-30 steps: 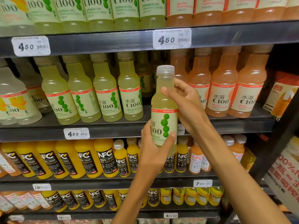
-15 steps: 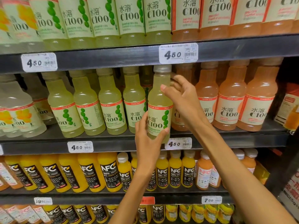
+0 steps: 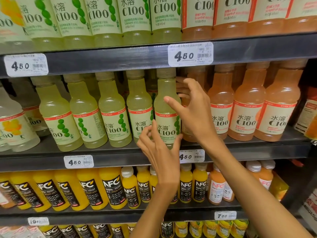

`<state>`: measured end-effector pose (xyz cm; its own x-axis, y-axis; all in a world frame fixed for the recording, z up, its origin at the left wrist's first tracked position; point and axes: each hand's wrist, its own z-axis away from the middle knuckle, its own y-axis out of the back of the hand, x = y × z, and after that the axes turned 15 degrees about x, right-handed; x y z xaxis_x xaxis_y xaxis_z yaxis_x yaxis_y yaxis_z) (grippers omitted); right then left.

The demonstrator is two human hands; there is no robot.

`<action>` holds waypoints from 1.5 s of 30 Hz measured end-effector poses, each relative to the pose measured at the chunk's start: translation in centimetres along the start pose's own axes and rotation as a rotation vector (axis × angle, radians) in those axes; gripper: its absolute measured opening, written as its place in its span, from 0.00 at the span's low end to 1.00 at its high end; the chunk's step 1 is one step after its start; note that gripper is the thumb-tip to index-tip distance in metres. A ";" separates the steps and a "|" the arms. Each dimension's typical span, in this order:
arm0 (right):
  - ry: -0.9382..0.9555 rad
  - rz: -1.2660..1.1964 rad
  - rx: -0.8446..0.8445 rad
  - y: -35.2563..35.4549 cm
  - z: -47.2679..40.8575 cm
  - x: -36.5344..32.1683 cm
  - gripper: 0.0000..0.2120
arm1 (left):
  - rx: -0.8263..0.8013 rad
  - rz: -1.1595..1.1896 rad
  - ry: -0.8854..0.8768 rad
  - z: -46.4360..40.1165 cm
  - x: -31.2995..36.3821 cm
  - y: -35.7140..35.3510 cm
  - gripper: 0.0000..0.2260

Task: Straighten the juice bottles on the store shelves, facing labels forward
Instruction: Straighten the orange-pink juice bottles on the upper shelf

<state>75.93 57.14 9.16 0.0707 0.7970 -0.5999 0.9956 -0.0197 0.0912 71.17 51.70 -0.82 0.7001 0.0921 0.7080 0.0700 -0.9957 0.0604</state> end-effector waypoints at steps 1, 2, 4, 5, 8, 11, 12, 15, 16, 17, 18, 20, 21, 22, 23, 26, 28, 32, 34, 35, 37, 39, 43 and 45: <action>0.015 0.011 0.023 -0.2 0.1 0.0 0.24 | -0.022 -0.017 -0.029 0.0 -0.3 0.0 0.35; 0.033 0.027 0.045 -0.3 0.1 0.0 0.23 | -0.050 -0.022 -0.047 0.0 -0.6 0.0 0.35; 0.068 0.048 0.073 -0.5 0.1 0.1 0.21 | -0.092 -0.026 -0.063 0.1 -1.3 0.2 0.33; 0.077 0.051 0.076 -0.5 0.1 0.2 0.21 | -0.099 -0.035 -0.072 0.1 -1.4 0.2 0.33; 0.097 0.085 0.073 -0.9 0.0 0.5 0.18 | -0.086 -0.070 -0.101 -0.1 -1.3 0.0 0.30; 0.123 0.135 0.101 -1.4 0.0 0.3 0.13 | -0.089 -0.104 -0.136 -0.3 -1.0 -0.3 0.29; 0.121 0.138 0.110 -1.5 0.1 0.2 0.12 | -0.090 -0.117 -0.151 -0.3 -1.0 -0.4 0.29; 0.115 0.051 0.199 -1.2 0.6 0.0 0.14 | -0.082 -0.166 -0.188 -0.4 -0.8 -0.4 0.30; 0.121 0.016 0.266 -0.9 0.8 0.0 0.15 | -0.077 -0.186 -0.206 -0.4 -0.8 -0.5 0.30; 0.129 0.000 0.339 -0.6 0.9 0.1 0.15 | -0.072 -0.205 -0.224 -0.5 -0.8 -0.5 0.30; 0.129 0.003 0.402 -0.3 0.8 0.3 0.16 | -0.070 -0.216 -0.234 -0.5 -0.8 -0.5 0.30; 0.098 0.045 0.439 0.3 0.3 0.8 0.16 | -0.080 -0.207 -0.224 -0.3 -0.7 -0.4 0.31; 0.067 0.076 0.407 0.4 -0.1 1.0 0.15 | -0.087 -0.189 -0.213 -0.1 -0.6 -0.3 0.32; 0.035 0.114 0.345 0.4 -0.5 1.2 0.12 | -0.091 -0.166 -0.205 0.2 -0.6 -0.2 0.32; 0.006 0.154 0.271 0.3 -0.8 1.3 0.11 | -0.089 -0.144 -0.204 0.4 -0.5 0.0 0.32; -0.054 0.183 0.154 0.0 -1.2 1.4 0.12 | -0.084 -0.089 -0.218 0.7 -0.3 0.2 0.29; -0.086 0.143 0.197 0.4 -1.2 1.1 0.14 | -0.107 -0.056 -0.225 0.8 0.0 0.5 0.28; -0.044 0.157 0.251 1.7 -0.7 0.5 0.20 | -0.188 0.021 -0.161 1.7 0.1 0.9 0.30; -0.047 0.114 0.205 2.4 -0.2 0.3 0.22 | -0.246 0.090 -0.094 2.1 0.1 1.2 0.31; -0.065 0.044 0.180 2.9 0.0 0.2 0.21 | -0.276 0.129 -0.066 2.2 0.1 1.4 0.31; -0.101 -0.132 0.118 3.9 0.8 -0.1 0.19 | -0.337 0.224 -0.002 2.2 0.4 1.7 0.32; -0.074 -0.233 0.085 4.8 1.6 -0.5 0.18 | -0.389 0.306 0.044 2.0 0.7 2.1 0.32; -0.063 -0.374 0.069 6.2 2.1 -1.7 0.14 | -0.581 0.504 0.182 1.7 1.6 3.7 0.31; -0.187 -0.497 0.020 6.9 1.9 -2.1 0.11 | -0.667 0.676 0.337 1.8 2.3 4.6 0.30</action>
<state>82.76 54.19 9.54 -0.4019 0.5919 -0.6987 0.9127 0.3200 -0.2540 74.35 47.35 -0.18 0.2011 -0.3980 0.8951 -0.7520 -0.6483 -0.1193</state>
